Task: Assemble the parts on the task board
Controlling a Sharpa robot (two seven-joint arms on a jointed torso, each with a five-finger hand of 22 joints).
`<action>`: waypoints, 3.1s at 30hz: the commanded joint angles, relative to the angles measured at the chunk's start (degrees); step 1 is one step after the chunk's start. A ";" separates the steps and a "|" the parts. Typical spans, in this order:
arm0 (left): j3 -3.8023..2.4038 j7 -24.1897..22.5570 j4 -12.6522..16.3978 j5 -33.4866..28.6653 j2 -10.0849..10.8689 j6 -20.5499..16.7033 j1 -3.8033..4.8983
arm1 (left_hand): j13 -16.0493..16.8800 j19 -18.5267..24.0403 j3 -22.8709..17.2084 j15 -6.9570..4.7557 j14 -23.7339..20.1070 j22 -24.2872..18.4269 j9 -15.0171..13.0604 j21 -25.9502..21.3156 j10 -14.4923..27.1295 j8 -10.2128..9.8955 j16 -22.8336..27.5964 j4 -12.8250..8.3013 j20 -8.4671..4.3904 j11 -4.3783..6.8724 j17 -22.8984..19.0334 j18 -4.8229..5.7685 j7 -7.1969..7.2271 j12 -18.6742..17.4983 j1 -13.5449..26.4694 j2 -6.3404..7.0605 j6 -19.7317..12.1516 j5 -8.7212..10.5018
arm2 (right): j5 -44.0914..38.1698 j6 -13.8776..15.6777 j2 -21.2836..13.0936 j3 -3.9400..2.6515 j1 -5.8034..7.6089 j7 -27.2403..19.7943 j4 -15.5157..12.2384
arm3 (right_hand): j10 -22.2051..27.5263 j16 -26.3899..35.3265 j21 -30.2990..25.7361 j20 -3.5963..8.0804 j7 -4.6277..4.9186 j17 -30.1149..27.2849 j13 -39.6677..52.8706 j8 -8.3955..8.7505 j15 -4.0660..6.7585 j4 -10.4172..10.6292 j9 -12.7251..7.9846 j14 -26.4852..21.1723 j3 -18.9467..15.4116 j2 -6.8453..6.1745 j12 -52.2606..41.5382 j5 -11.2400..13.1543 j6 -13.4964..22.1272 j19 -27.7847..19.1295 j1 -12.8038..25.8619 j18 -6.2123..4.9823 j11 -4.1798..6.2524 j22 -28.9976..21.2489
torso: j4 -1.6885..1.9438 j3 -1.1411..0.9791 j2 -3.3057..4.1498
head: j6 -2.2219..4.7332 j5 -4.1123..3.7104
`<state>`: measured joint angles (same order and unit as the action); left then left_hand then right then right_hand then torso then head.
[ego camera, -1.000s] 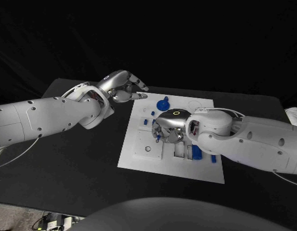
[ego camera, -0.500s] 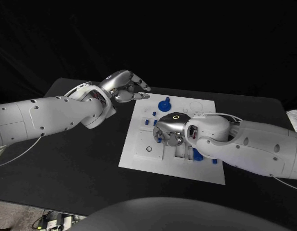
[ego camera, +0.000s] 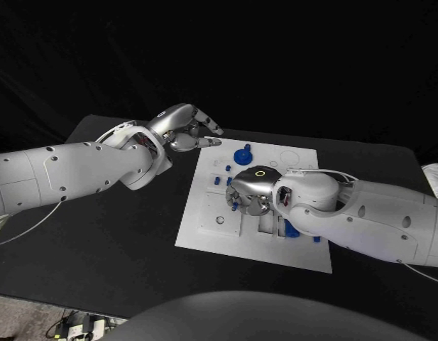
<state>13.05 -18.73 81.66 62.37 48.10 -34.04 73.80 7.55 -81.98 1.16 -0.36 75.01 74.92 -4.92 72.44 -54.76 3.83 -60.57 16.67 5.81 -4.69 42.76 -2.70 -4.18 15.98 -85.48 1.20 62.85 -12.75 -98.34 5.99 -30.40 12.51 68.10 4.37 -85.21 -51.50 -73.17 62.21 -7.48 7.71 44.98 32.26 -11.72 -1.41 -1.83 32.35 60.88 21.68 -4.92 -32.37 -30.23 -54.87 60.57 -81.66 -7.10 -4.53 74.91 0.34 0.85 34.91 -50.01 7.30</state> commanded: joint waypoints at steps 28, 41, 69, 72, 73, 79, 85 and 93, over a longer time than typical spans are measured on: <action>0.01 1.04 -0.32 -0.10 -0.38 1.84 -0.35 | -0.08 0.12 -0.46 0.28 -0.10 10.01 0.06 -0.14 0.11 0.35 0.01 0.14 0.17 -0.05 -0.03 -1.05 0.03 0.25 -0.44 -0.07 0.47 -0.31 | -0.26 0.92 0.25 0.00 -1.05 -0.45 0.29 | -0.57 -0.26 0.18 -0.16 0.24 -0.23 0.12 0.77 0.14 -0.51 -0.45 0.33 -0.04 -0.24 0.34 1.50 0.22 0.22 0.53 -0.28 -0.01 5.28 | 0.11 0.49 -0.46 | 0.01 0.22; 0.02 1.30 -0.55 -0.04 -0.54 2.16 -0.43 | -0.08 0.11 -0.48 0.31 -0.10 10.01 0.05 -0.14 0.10 0.37 0.01 0.15 0.19 -0.05 -0.03 -1.04 0.01 0.28 -0.43 -0.07 0.52 -0.29 | -0.25 1.11 0.32 0.01 -1.17 -0.37 0.22 | -0.60 -0.10 -0.02 -0.16 0.23 -0.60 0.14 0.81 0.14 -0.60 -0.49 0.05 0.04 -0.15 0.32 1.55 0.16 0.02 0.43 -0.34 0.01 5.20 | 0.09 0.60 -0.57 | 0.01 0.19; 0.02 1.24 -0.36 -0.03 -0.65 2.49 -0.50 | -0.07 0.07 -0.59 0.43 -0.07 10.03 0.05 -0.09 -0.07 0.41 -0.02 0.18 0.27 -0.06 -0.03 -1.02 -0.01 0.45 -0.36 -0.23 0.69 -0.20 | -2.87 2.69 0.54 0.02 -1.52 1.75 0.54 | 1.09 0.23 -1.50 -0.32 -0.29 -1.38 0.77 2.30 -0.01 -1.13 -1.35 -0.88 0.11 -0.23 0.40 2.17 1.14 -1.42 0.97 -0.63 -0.30 4.76 | 0.12 0.77 -0.73 | 0.01 0.27; 0.02 1.29 -0.40 -0.03 -0.68 2.55 -0.52 | -0.07 0.07 -0.64 0.48 -0.05 10.04 0.05 -0.10 -0.13 0.41 -0.06 0.17 0.31 -0.08 0.00 -1.02 0.02 0.51 -0.34 -0.31 0.73 -0.19 | -2.86 2.62 0.54 0.02 -1.59 1.67 0.60 | 1.25 0.28 -1.57 -0.31 -0.35 -1.52 0.82 2.33 0.02 -1.19 -1.36 -0.99 0.09 -0.25 0.40 2.22 1.15 -1.49 0.97 -0.66 -0.32 4.74 | 0.12 0.79 -0.75 | 0.01 0.29; 0.02 1.33 -0.41 -0.03 -0.69 2.60 -0.52 | -0.07 0.07 -0.64 0.48 -0.05 10.04 0.05 -0.10 -0.13 0.41 -0.06 0.17 0.31 -0.08 0.00 -1.02 0.02 0.51 -0.34 -0.31 0.73 -0.19 | -2.86 2.65 0.54 0.03 -1.62 1.64 0.59 | 1.25 0.28 -1.57 -0.31 -0.35 -1.52 0.82 2.33 0.02 -1.19 -1.36 -0.99 0.09 -0.25 0.40 2.22 1.15 -1.49 0.97 -0.66 -0.32 4.74 | 0.12 0.79 -0.75 | 0.01 0.30; 0.02 1.51 -0.48 -0.03 -0.74 2.86 -0.54 | -0.07 0.07 -0.64 0.48 -0.05 10.04 0.05 -0.10 -0.13 0.41 -0.06 0.17 0.31 -0.08 0.00 -1.02 0.02 0.51 -0.34 -0.31 0.73 -0.19 | -2.83 2.78 0.47 0.03 -1.74 1.44 0.45 | 1.89 0.28 -1.74 -0.29 -1.03 -1.73 1.20 2.76 0.07 -1.30 -1.47 -1.21 -0.06 -0.19 0.21 3.10 1.69 -1.56 1.22 -0.69 -0.40 4.71 | 0.13 0.82 -0.78 | 0.01 0.39; 0.03 1.76 -0.53 -0.03 -0.77 3.19 -0.55 | -0.09 0.05 -0.71 0.53 -0.03 10.05 0.04 -0.08 -0.19 0.47 -0.06 0.15 0.36 -0.06 -0.03 -1.02 -0.05 0.59 -0.35 -0.36 0.88 -0.18 | -2.73 2.60 0.42 0.03 -1.79 1.30 0.53 | 1.75 0.31 -1.93 -0.26 -1.21 -1.89 1.47 2.53 0.14 -1.34 -1.30 -1.39 -0.15 0.02 -0.12 3.62 1.22 -1.69 1.32 -0.73 -0.25 4.66 | 0.13 0.84 -0.80 | 0.01 0.34; 0.03 1.94 -0.59 -0.03 -0.84 3.45 -0.57 | -0.10 0.05 -0.78 0.55 -0.04 10.05 0.01 -0.11 -0.25 0.54 -0.05 0.15 0.40 -0.02 -0.07 -1.02 -0.20 0.67 -0.36 -0.41 1.07 -0.18 | -2.70 2.81 0.40 0.03 -1.85 1.31 0.54 | 1.26 0.21 -2.05 -0.12 -1.28 -1.89 1.89 1.55 0.34 -1.58 -0.37 -1.43 -0.46 0.37 -0.72 4.12 -0.05 -1.63 1.37 -0.74 0.11 4.67 | 0.13 0.86 -0.84 | 0.01 0.38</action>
<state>13.11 -16.92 81.01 62.42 47.40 -31.44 73.25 7.54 -81.98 0.67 -0.20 74.85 74.90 -4.93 72.44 -54.77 4.10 -60.57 16.81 5.81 -4.69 42.77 -2.70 -4.38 16.31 -85.48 1.20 63.47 -12.75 -100.20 8.70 -30.00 12.54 66.29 5.75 -84.64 -50.26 -73.03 60.40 -7.68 6.45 43.11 34.11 -9.98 -1.32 -3.08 31.90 59.75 21.20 -4.97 -32.82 -26.38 -54.55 59.34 -80.66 -7.10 -4.70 74.91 0.46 1.68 34.09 -50.01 7.66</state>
